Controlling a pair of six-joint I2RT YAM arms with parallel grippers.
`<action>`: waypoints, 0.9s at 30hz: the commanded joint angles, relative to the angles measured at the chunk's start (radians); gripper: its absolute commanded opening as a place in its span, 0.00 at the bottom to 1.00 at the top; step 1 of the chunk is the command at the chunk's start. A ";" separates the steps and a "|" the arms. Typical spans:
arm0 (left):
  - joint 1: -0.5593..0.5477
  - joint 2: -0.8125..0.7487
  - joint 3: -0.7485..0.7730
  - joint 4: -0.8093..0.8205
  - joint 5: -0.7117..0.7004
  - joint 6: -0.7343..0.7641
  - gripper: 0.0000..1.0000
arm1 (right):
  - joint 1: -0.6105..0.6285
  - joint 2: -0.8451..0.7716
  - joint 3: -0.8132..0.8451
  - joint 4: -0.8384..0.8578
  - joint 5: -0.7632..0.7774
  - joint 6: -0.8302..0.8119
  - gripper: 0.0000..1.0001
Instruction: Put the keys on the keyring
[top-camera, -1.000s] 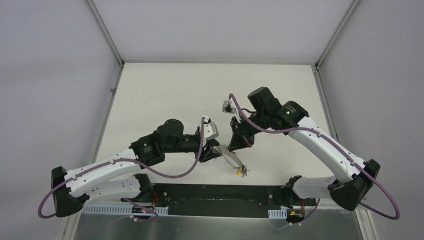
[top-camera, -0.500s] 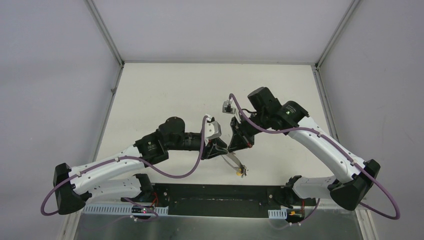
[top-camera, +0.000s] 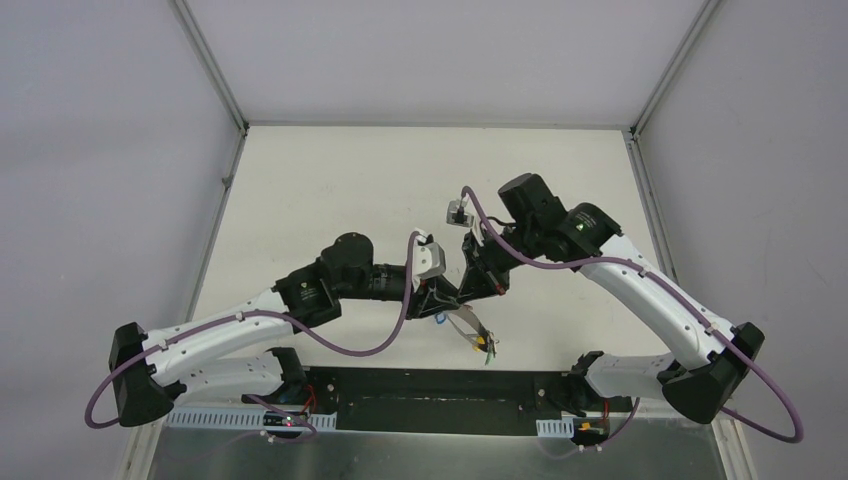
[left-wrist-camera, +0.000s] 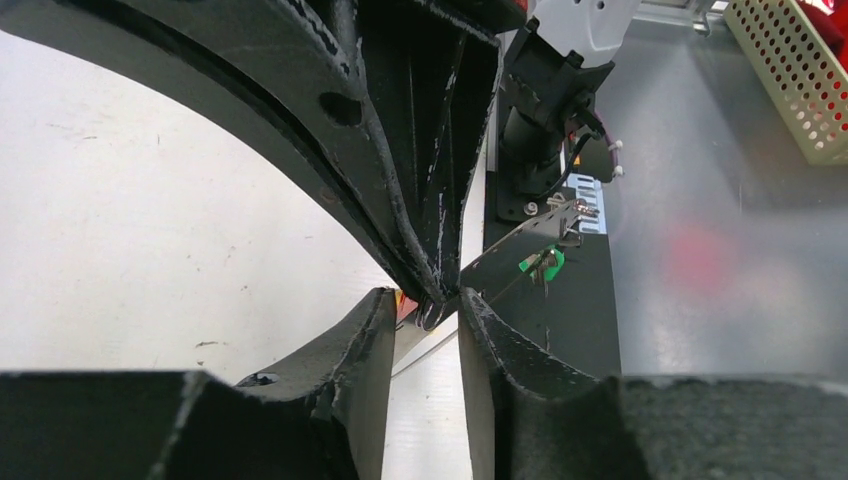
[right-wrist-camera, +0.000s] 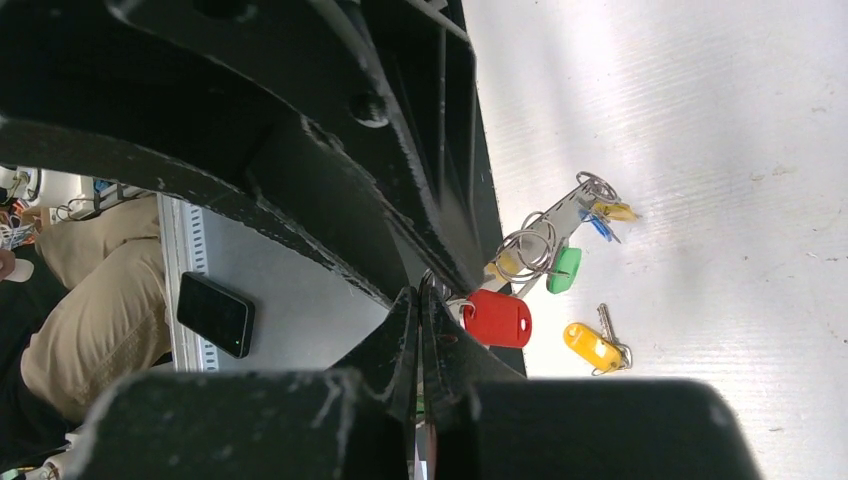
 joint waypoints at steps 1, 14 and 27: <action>-0.008 0.008 0.006 0.032 0.016 -0.006 0.32 | 0.004 -0.033 0.025 0.067 -0.046 0.012 0.00; -0.006 -0.005 -0.012 0.042 0.019 0.006 0.00 | 0.005 -0.034 0.032 0.086 -0.044 0.020 0.00; -0.008 -0.175 -0.160 0.224 -0.165 -0.099 0.00 | -0.026 -0.159 -0.091 0.305 0.088 0.129 0.53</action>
